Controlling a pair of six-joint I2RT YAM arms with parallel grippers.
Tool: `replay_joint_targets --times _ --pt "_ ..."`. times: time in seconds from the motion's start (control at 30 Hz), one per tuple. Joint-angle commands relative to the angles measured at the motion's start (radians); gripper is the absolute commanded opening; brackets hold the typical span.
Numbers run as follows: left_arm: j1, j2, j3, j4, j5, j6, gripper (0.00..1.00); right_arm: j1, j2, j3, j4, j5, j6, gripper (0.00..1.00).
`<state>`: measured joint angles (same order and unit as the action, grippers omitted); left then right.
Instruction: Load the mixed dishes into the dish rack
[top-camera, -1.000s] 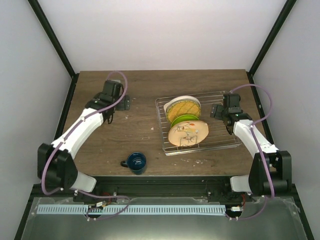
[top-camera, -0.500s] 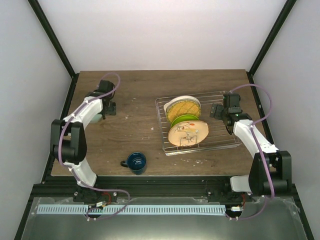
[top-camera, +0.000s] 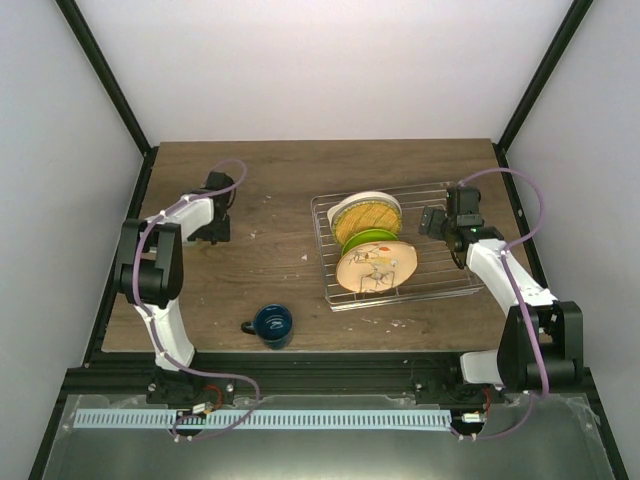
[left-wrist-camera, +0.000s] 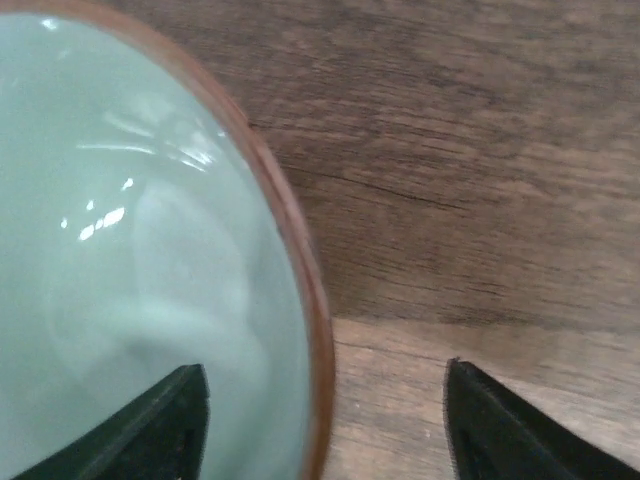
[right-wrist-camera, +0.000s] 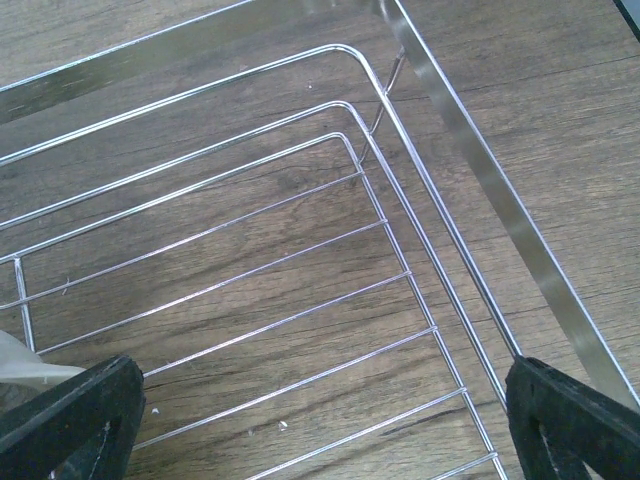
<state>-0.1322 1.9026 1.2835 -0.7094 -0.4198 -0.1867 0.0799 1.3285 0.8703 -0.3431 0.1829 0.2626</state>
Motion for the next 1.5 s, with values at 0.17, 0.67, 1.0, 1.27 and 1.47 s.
replay_joint_targets --times 0.17,0.67,1.0,1.27,1.47 --pt "0.028 0.032 -0.032 0.046 0.051 -0.007 0.22 -0.01 0.001 0.018 0.011 -0.005 -0.005 1.0" --pt "0.029 -0.214 -0.11 0.191 0.412 -0.027 0.0 -0.009 0.003 0.018 0.015 -0.027 -0.007 1.0" --pt "0.012 -0.419 -0.122 0.268 0.824 -0.063 0.0 -0.009 -0.041 0.049 0.006 -0.187 -0.036 1.0" --pt "-0.031 -0.587 -0.135 0.329 1.063 -0.08 0.0 -0.009 -0.138 0.094 -0.02 -0.3 -0.051 1.0" --pt "-0.09 -0.649 -0.159 0.418 1.245 -0.127 0.0 -0.009 -0.219 0.104 0.025 -0.637 -0.054 1.0"
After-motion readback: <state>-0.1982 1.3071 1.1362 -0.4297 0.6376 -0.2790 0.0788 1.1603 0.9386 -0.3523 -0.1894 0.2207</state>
